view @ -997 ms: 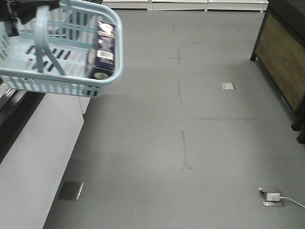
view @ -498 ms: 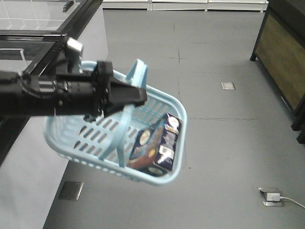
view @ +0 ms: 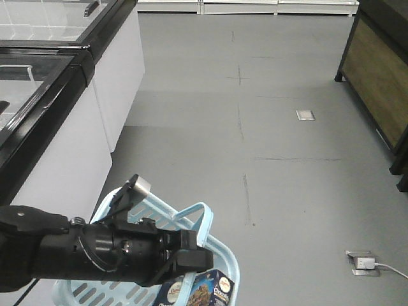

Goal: Left arm holds basket, right arm returns cookies
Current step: 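Lift the basket with the cookie box using the left gripper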

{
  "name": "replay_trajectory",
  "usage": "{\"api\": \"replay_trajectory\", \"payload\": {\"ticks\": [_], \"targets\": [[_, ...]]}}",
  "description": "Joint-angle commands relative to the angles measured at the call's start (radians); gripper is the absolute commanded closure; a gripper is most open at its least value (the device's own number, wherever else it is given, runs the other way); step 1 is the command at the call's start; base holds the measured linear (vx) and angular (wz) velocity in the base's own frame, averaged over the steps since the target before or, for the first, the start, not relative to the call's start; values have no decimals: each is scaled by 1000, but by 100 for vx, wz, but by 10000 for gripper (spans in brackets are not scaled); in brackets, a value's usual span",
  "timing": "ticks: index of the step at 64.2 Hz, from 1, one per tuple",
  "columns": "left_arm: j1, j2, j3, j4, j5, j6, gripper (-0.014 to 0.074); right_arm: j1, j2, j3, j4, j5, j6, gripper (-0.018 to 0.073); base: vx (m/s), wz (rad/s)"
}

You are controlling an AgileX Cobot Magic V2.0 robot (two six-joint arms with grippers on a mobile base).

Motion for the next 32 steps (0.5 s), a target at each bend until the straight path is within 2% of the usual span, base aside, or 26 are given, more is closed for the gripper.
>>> {"api": "replay_trajectory", "payload": {"ticks": [1,10,32], "targets": [[-47,-44,-23,-105,6,15,603,-5,-12,3,-2,-73,-4,567,0,0],[-87,-44,-24,-105,-41,0,603,-5,-12,3,-2,-73,-4,567,0,0],[-86,-42,-24,-87,-77,1,603,-5,-12,3,-2,-76,-4,567,0,0]]}}
